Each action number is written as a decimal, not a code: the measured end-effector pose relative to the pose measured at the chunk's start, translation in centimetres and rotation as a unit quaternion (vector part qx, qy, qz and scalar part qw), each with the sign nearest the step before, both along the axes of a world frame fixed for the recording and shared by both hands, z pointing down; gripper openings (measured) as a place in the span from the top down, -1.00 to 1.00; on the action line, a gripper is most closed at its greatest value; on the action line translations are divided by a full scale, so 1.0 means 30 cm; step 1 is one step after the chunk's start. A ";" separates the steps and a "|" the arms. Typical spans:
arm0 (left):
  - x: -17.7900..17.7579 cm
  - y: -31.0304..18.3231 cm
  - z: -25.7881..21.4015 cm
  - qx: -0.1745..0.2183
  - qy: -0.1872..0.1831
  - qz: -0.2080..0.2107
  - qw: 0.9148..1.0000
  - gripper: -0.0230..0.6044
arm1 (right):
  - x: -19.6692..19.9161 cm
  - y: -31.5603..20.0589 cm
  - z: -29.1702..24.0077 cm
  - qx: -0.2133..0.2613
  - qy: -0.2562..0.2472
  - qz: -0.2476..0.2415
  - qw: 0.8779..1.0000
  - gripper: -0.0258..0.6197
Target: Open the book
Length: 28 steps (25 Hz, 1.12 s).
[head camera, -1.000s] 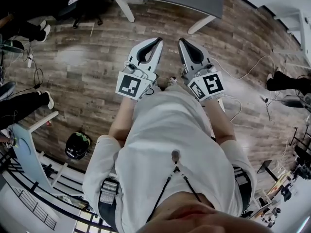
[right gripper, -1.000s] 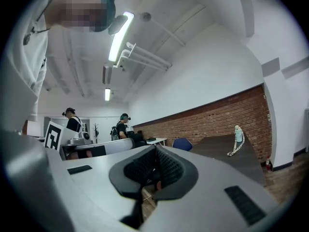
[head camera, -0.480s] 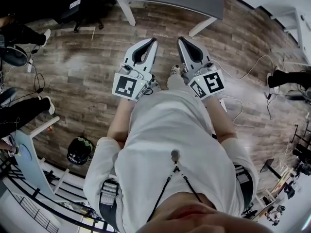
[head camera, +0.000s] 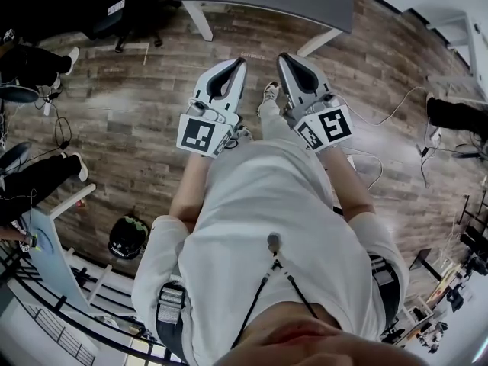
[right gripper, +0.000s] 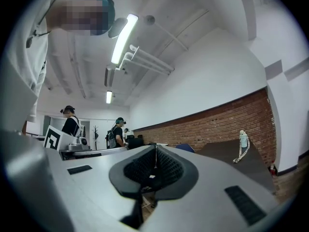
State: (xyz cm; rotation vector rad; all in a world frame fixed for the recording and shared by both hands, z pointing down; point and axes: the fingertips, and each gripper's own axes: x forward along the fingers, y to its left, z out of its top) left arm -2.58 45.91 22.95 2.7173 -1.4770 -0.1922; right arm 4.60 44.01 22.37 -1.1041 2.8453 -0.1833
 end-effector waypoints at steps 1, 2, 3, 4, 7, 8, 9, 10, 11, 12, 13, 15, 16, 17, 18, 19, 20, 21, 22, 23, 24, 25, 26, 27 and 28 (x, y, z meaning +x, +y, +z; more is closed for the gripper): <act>-0.002 -0.022 0.002 -0.001 -0.001 -0.001 1.000 0.85 | -0.004 -0.025 0.001 0.000 -0.001 0.000 1.000 0.81; -0.004 -0.045 0.004 -0.001 -0.002 -0.001 1.000 0.85 | -0.008 -0.051 0.002 -0.001 -0.002 0.000 1.000 0.81; -0.006 -0.069 0.006 -0.002 -0.002 -0.002 1.000 0.85 | -0.010 -0.077 0.004 -0.001 -0.003 0.000 1.000 0.81; -0.007 -0.094 0.010 -0.002 -0.002 -0.003 1.000 0.85 | -0.011 -0.102 0.008 -0.002 -0.004 0.000 1.000 0.81; -0.007 -0.176 0.027 -0.005 0.000 -0.009 1.000 0.85 | -0.008 -0.182 0.037 -0.009 -0.003 -0.004 1.000 0.81; -0.003 -0.207 0.034 -0.007 0.001 -0.010 1.000 0.85 | -0.005 -0.215 0.051 -0.012 -0.001 -0.005 1.000 0.81; 0.000 -0.242 0.041 -0.008 0.001 -0.011 1.000 0.85 | 0.000 -0.253 0.063 -0.016 0.001 -0.006 1.000 0.81; 0.004 -0.277 0.048 -0.010 -0.001 -0.012 1.000 0.85 | 0.003 -0.292 0.071 -0.019 0.001 -0.006 1.000 0.81; 0.006 -0.313 0.054 -0.012 -0.003 -0.012 1.000 0.85 | 0.005 -0.331 0.074 -0.022 0.000 -0.007 1.000 0.81; 0.008 -0.348 0.058 -0.014 -0.005 -0.012 1.000 0.85 | 0.005 -0.368 0.075 -0.023 -0.001 -0.008 1.000 0.81; 0.009 -0.382 0.061 -0.016 -0.007 -0.013 1.000 0.85 | 0.005 -0.403 0.075 -0.024 -0.002 -0.009 1.000 0.81; 0.012 -0.449 0.065 -0.020 -0.007 -0.016 1.000 0.85 | 0.005 -0.472 0.079 -0.026 -0.001 -0.012 1.000 0.81; 0.014 -0.482 0.067 -0.022 -0.006 -0.017 1.000 0.85 | 0.006 -0.506 0.082 -0.028 -0.001 -0.013 1.000 0.81; 0.020 -0.514 0.067 -0.023 -0.006 -0.018 1.000 0.85 | 0.010 -0.539 0.084 -0.031 0.000 -0.014 0.999 0.81; 0.028 -0.546 0.067 -0.024 -0.007 -0.018 1.000 0.85 | 0.017 -0.573 0.086 -0.034 -0.001 -0.015 0.999 0.81; 0.039 -0.579 0.066 -0.024 -0.009 -0.018 1.000 0.85 | 0.025 -0.606 0.085 -0.036 -0.001 -0.015 0.999 0.81; 0.051 -0.612 0.066 -0.024 -0.011 -0.018 0.999 0.85 | 0.035 -0.637 0.084 -0.037 -0.003 -0.015 0.999 0.81; 0.063 -0.642 0.066 -0.024 -0.013 -0.018 0.999 0.85 | 0.045 -0.666 0.083 -0.037 -0.003 -0.016 0.999 0.81; 0.073 -0.671 0.068 -0.025 -0.012 -0.020 0.999 0.85 | 0.055 -0.692 0.085 -0.037 -0.003 -0.017 0.999 0.81; 0.082 -0.699 0.069 -0.026 -0.010 -0.023 0.999 0.85 | 0.064 -0.719 0.088 -0.038 -0.002 -0.018 0.999 0.81; 0.089 -0.729 0.069 -0.027 -0.005 -0.027 0.999 0.85 | 0.074 -0.747 0.092 -0.039 -0.001 -0.019 0.999 0.81; 0.099 -0.759 0.071 -0.029 -0.003 -0.030 0.999 0.85 | 0.085 -0.778 0.095 -0.041 -0.001 -0.019 0.999 0.81; 0.113 -0.787 0.076 -0.032 -0.007 -0.029 0.999 0.85 | 0.100 -0.809 0.096 -0.042 -0.001 -0.018 0.999 0.81; 0.130 -0.814 0.081 -0.035 -0.013 -0.027 0.999 0.85 | 0.118 -0.840 0.095 -0.043 -0.003 -0.018 0.999 0.81; 0.150 -0.841 0.082 -0.037 -0.017 -0.026 0.999 0.85 | 0.138 -0.871 0.093 -0.044 -0.004 -0.017 0.999 0.81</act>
